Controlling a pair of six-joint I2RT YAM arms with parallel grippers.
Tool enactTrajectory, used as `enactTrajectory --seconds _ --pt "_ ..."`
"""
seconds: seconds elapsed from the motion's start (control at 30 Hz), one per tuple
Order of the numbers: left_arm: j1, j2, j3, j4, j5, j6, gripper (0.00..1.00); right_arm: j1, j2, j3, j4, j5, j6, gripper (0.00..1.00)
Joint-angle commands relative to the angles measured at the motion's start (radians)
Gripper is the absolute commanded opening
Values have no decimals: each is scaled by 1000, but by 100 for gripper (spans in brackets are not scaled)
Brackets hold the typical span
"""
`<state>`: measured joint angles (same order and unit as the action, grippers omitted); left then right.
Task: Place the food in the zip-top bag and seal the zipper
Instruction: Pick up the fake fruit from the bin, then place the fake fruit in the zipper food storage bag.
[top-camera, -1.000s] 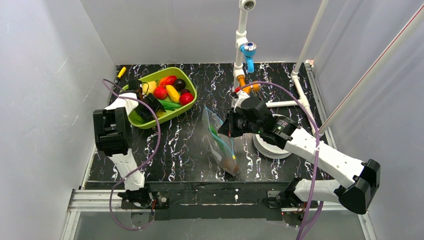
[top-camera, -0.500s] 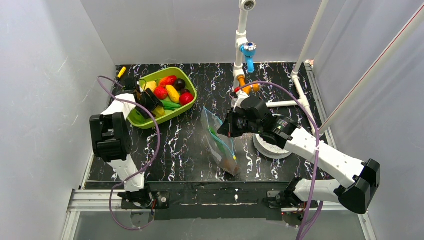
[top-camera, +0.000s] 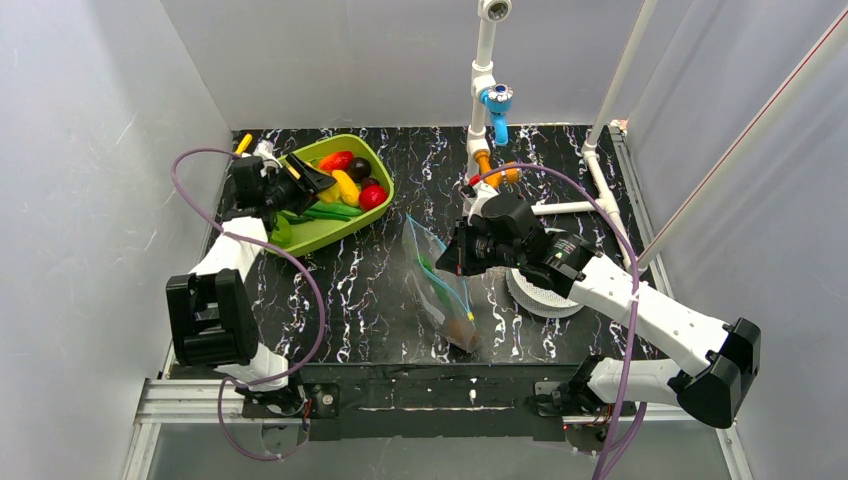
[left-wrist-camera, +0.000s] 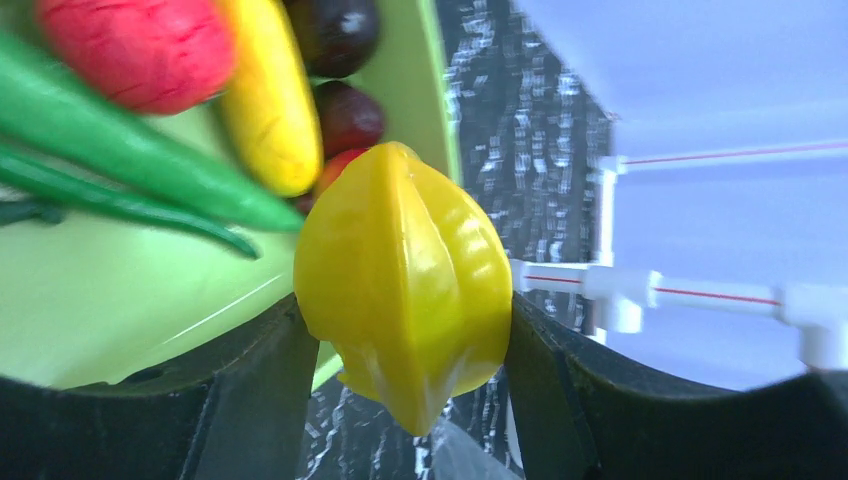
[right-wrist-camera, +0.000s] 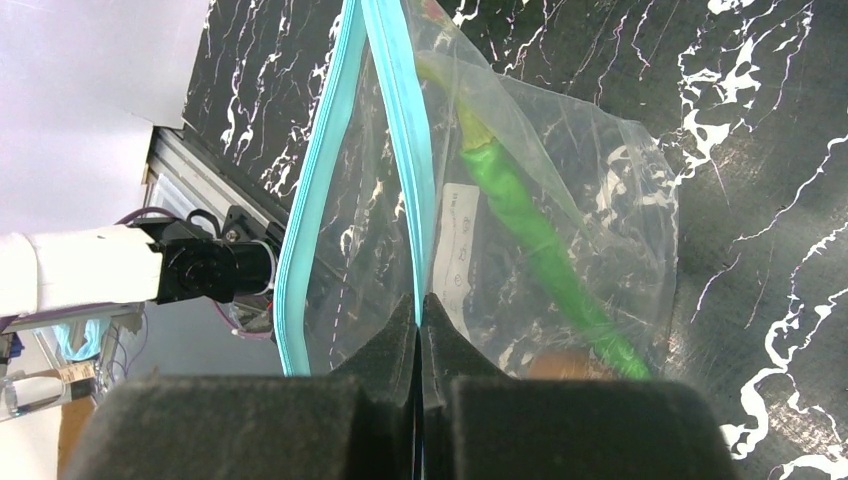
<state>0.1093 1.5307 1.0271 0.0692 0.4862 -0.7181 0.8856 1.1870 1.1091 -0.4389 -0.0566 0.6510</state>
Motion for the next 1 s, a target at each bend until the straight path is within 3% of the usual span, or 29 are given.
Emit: enactTrajectory --seconds 0.0,0.17,0.27,0.33,0.4,0.5,0.6,0.67,0.8,0.97 --pt "-2 -65 -65 382 247 -138 28 -2 -11 12 16 -15 3 1" --pt "-73 -26 -103 745 472 -406 30 -2 -6 20 8 -12 7 1" --pt "-153 -46 -170 1071 490 -586 30 -2 -7 11 24 -10 9 1" --pt "-213 -79 -187 1143 496 -610 29 -2 -5 15 21 -10 14 1" --pt "-292 -130 -166 1067 510 -548 29 -2 -2 17 21 -15 15 1" --pt "-421 -250 -125 704 445 -276 28 -2 9 32 14 -14 14 1" --pt "-583 -407 -113 385 245 -1 27 -2 11 43 21 -14 11 1" --pt "-680 -488 -123 271 97 106 28 -2 5 42 32 -16 9 1" --pt "-770 -559 -205 238 -110 29 29 -2 -9 36 34 -16 4 1" --pt "-847 -507 -238 166 -203 -11 29 -2 -42 -1 82 -41 31 1"
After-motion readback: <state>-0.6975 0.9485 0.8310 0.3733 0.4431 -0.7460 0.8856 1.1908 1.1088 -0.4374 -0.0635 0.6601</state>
